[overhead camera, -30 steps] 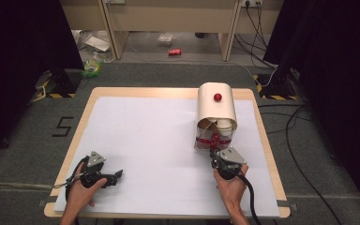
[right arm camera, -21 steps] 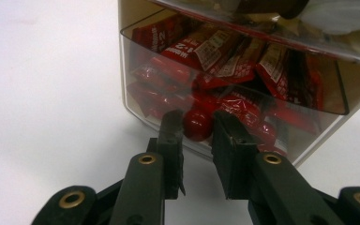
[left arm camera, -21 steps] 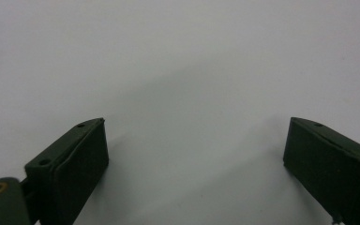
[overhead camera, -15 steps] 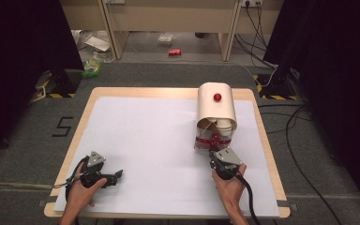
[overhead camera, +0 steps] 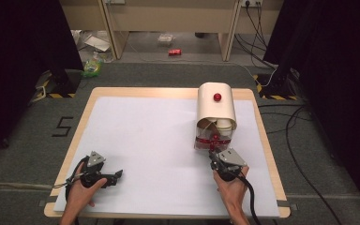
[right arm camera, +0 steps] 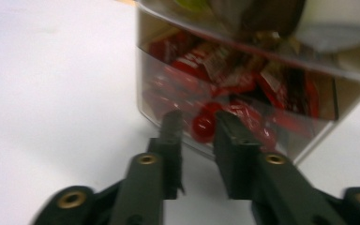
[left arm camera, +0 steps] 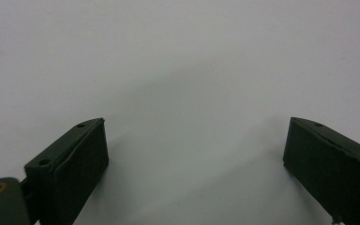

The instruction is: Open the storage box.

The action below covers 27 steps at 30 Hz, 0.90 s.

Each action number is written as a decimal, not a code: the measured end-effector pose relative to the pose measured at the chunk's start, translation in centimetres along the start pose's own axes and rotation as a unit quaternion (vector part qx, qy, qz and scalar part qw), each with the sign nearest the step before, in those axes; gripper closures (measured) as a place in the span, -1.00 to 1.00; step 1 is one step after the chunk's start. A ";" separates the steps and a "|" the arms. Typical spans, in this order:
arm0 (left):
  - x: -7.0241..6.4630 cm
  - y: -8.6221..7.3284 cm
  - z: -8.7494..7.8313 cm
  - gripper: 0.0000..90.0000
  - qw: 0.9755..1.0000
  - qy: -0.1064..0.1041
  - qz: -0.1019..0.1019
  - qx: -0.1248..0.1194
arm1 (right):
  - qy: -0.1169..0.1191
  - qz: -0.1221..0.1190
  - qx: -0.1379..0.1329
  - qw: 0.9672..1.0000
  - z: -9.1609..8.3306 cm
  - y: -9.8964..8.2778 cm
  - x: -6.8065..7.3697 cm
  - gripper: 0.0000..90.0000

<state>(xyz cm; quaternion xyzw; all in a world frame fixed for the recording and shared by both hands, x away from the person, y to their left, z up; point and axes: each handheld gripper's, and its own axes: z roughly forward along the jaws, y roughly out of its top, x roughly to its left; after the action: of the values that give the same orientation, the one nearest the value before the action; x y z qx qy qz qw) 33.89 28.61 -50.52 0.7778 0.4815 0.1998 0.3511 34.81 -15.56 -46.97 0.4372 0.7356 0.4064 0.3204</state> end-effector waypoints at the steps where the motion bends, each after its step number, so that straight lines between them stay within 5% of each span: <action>1: 0.0 0.0 0.0 -0.87 1.000 0.000 0.000 0.000 | 0.002 0.004 0.004 1.000 0.3 -0.2 0.0 0.55; 13: 0.0 0.0 0.0 -0.87 1.000 0.000 0.000 0.000 | -0.041 0.079 -0.012 0.996 1.5 -1.2 0.9 0.63; 15: 0.0 0.0 0.0 -0.87 1.000 0.000 0.000 0.000 | -0.040 0.109 -0.022 0.993 1.6 -1.4 1.0 0.63; 18: 0.0 0.0 0.0 -0.87 1.000 0.000 0.000 0.000 | -0.046 0.116 -0.021 0.992 1.6 -1.3 1.1 0.62; 21: 0.0 0.0 0.0 -0.87 1.000 0.000 0.000 0.000 | -0.047 0.151 -0.033 0.987 1.6 -1.4 1.3 0.62; 27: 0.0 0.0 0.0 -0.87 1.000 0.000 0.000 0.000 | -0.062 0.134 -0.042 0.988 1.7 -1.4 1.7 0.63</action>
<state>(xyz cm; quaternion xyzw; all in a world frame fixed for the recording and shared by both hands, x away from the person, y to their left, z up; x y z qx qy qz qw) 33.91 28.59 -50.52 0.7778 0.4814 0.2001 0.3509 34.99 -13.92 -49.13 0.5426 0.6313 0.4483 0.3256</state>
